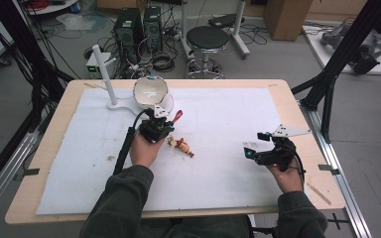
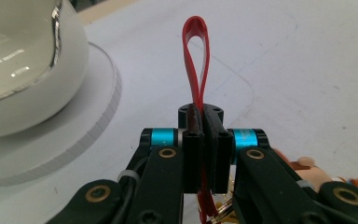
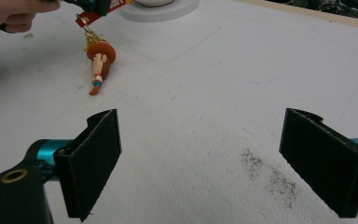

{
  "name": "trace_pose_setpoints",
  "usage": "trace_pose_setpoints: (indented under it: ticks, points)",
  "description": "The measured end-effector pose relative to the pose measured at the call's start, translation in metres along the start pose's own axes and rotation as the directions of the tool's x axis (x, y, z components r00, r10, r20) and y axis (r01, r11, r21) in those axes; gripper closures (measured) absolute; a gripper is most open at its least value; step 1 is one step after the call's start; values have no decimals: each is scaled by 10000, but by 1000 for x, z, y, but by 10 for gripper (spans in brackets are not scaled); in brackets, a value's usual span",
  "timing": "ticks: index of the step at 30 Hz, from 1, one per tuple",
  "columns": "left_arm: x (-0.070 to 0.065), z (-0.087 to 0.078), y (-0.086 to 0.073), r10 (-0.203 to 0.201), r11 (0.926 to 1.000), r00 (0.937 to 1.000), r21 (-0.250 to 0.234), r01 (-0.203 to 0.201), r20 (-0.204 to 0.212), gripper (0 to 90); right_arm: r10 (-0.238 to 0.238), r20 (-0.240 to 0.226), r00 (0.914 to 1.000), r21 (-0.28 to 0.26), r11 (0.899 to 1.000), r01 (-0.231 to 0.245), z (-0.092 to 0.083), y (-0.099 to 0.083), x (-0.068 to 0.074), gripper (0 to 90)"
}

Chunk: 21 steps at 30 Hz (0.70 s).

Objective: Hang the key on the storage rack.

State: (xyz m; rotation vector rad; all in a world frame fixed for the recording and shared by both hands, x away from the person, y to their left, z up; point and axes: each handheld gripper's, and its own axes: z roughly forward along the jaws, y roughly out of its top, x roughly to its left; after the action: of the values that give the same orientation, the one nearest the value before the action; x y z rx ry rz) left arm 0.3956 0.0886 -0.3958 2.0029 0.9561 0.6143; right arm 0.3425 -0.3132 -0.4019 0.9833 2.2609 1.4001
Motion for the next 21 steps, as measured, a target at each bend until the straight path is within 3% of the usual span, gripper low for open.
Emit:
trace_pose_setpoints:
  ticks: [7,12,21]
  points:
    - [-4,-19,1,281,9937,9995,-1085,-295,-137,865,7,35,10000,6,10000,-7,0,0,1,119]
    - [-3,-33,6,250,9817,9994,-1885,-289,-233,865,22,48,10000,4,10000,-22,0,0,1,119]
    - [3,-57,12,323,9609,9983,-2732,-445,-490,865,16,74,10000,-1,10000,-16,0,0,1,119]
